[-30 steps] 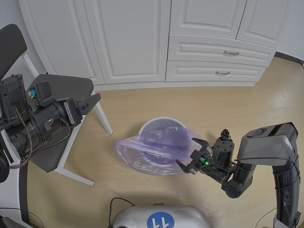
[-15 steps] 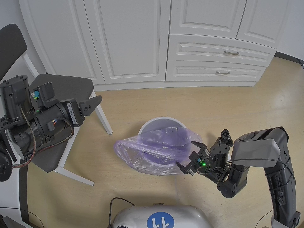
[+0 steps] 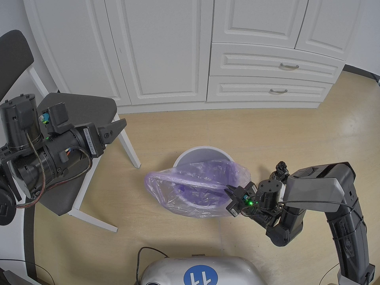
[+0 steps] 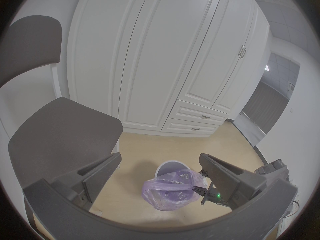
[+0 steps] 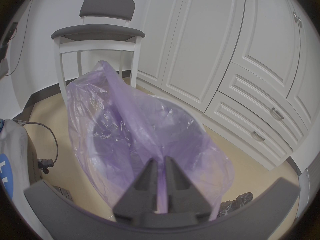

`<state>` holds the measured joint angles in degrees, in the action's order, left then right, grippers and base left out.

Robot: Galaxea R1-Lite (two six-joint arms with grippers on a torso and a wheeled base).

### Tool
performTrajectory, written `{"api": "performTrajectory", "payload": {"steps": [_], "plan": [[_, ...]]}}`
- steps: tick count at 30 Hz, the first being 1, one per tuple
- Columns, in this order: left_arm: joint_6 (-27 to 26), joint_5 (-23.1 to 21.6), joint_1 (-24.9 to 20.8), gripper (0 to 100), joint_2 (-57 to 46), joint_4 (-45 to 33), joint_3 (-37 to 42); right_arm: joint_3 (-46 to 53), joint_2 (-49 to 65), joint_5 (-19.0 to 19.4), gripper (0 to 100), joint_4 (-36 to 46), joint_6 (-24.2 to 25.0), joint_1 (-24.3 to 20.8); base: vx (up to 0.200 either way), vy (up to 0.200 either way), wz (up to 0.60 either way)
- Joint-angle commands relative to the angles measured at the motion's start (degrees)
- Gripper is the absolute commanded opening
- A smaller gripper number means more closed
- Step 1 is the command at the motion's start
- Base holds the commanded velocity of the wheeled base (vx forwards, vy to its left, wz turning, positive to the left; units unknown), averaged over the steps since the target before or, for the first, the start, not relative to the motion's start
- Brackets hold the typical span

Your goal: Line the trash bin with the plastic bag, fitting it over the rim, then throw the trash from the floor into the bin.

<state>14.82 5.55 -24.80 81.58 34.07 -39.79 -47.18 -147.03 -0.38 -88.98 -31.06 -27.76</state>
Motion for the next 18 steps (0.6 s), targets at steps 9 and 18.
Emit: {"api": "performTrajectory", "payload": {"steps": [9,18], "plan": [[0.03,-0.01,0.01,100,0.07,0.03,-0.02,8.24,6.32,0.99,0,-1.02,7.24,-5.2,0.0,0.0,0.0],[0.03,-0.01,0.1,100,0.25,0.03,-0.11,-1.25,5.18,1.17,0,2.93,25.17,-7.4,0.0,0.0,0.0]]}}
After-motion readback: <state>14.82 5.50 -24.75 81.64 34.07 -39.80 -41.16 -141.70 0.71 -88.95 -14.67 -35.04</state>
